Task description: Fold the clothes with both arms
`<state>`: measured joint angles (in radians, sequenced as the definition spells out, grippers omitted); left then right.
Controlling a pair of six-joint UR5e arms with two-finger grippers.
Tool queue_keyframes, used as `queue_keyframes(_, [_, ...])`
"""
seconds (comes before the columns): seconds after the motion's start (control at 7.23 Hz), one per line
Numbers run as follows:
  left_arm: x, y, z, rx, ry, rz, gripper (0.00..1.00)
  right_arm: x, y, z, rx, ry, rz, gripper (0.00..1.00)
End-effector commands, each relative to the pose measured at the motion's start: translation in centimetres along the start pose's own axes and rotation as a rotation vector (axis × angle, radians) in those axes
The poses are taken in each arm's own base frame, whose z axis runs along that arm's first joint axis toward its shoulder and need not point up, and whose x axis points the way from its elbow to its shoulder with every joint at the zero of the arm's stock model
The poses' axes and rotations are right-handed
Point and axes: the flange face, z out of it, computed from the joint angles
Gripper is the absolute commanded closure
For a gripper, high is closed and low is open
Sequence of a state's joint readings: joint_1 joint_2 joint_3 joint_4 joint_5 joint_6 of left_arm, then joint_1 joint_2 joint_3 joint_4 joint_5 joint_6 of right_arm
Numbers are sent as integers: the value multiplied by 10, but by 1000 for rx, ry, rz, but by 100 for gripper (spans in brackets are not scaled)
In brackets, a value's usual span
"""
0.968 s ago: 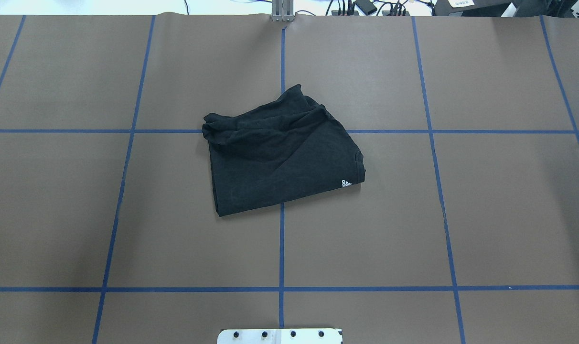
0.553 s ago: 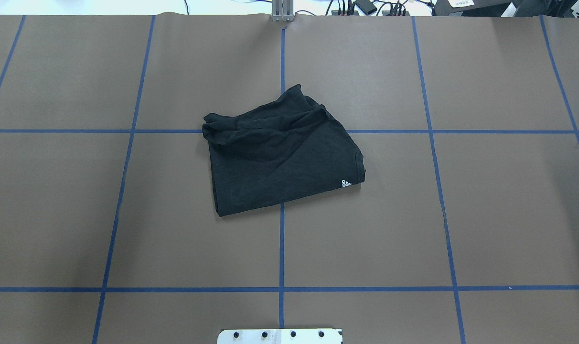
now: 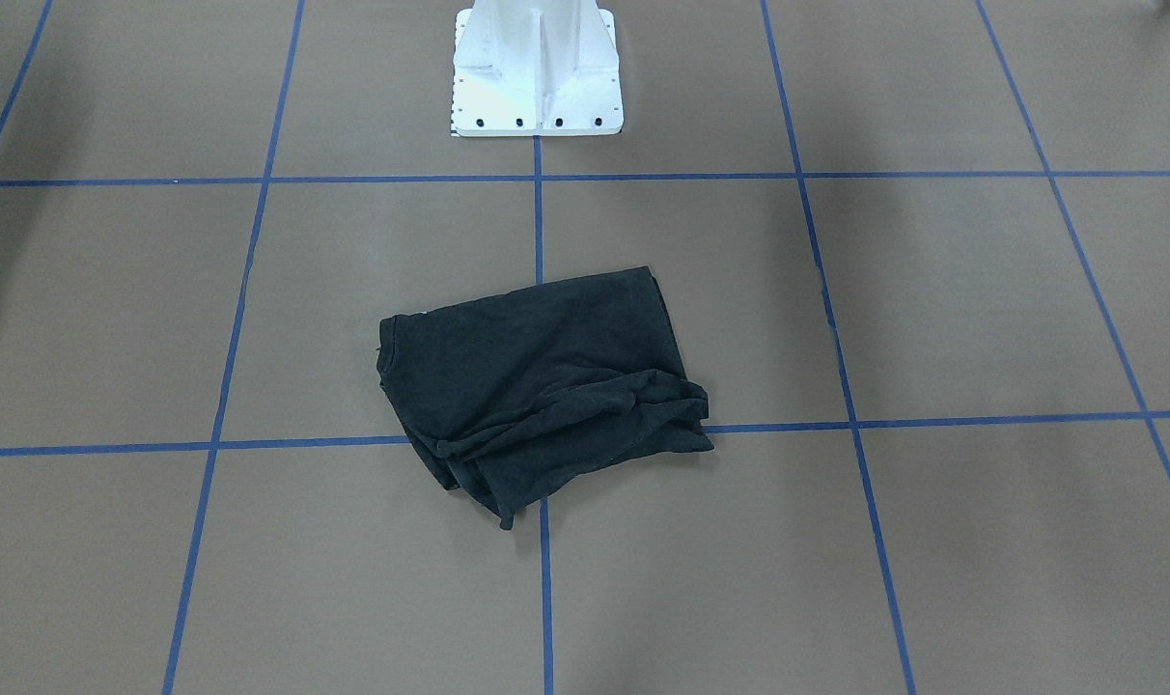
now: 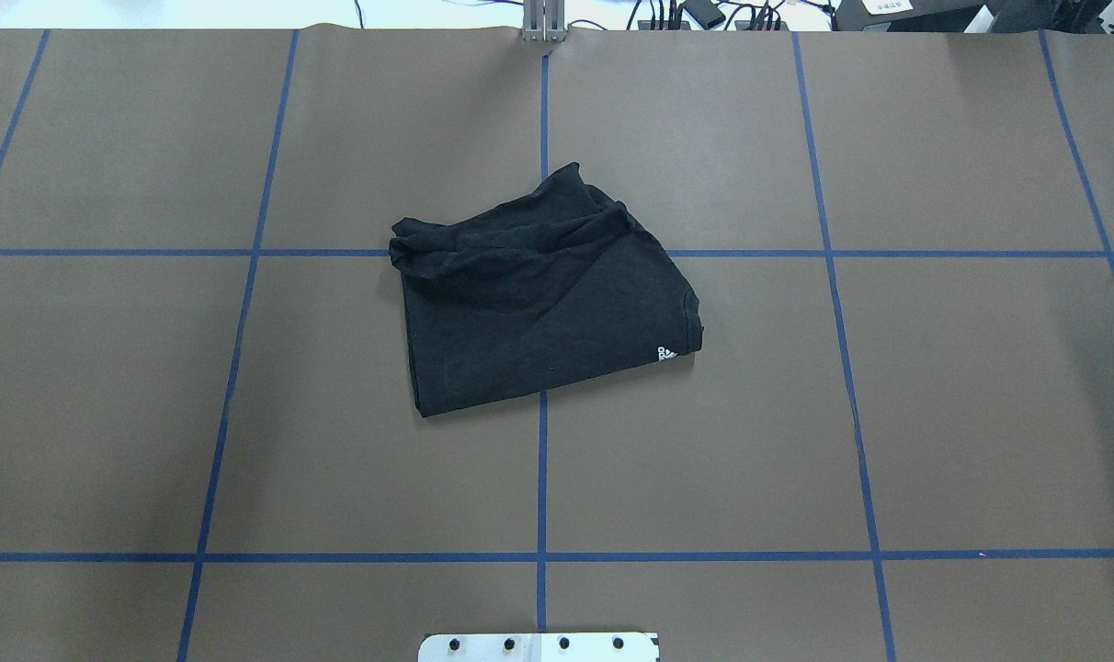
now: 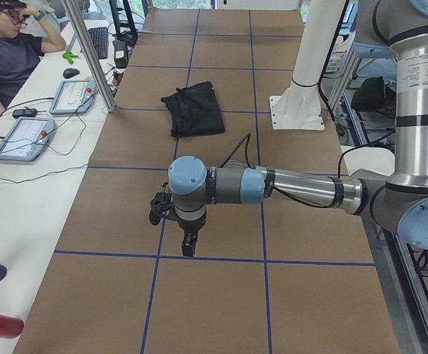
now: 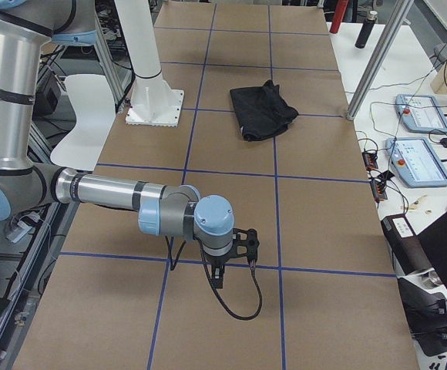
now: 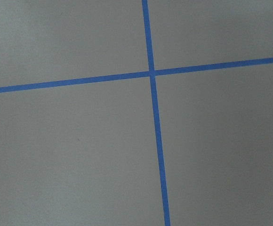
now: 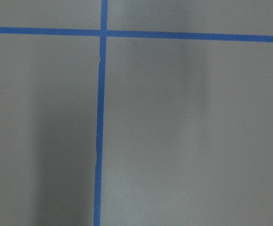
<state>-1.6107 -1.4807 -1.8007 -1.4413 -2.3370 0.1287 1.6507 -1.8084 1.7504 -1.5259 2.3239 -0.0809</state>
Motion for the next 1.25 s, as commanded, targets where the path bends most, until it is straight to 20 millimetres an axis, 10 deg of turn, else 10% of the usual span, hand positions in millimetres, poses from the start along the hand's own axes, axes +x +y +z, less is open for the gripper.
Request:
queue_keyframes(0.0, [2,0,-2,2,0,3,0,-16,-5,-20,28,9,55,0])
queue_keyframes(1.11, [2,0,-2,4,0,-1,0,-19,-1,-20,35,-8,48,0])
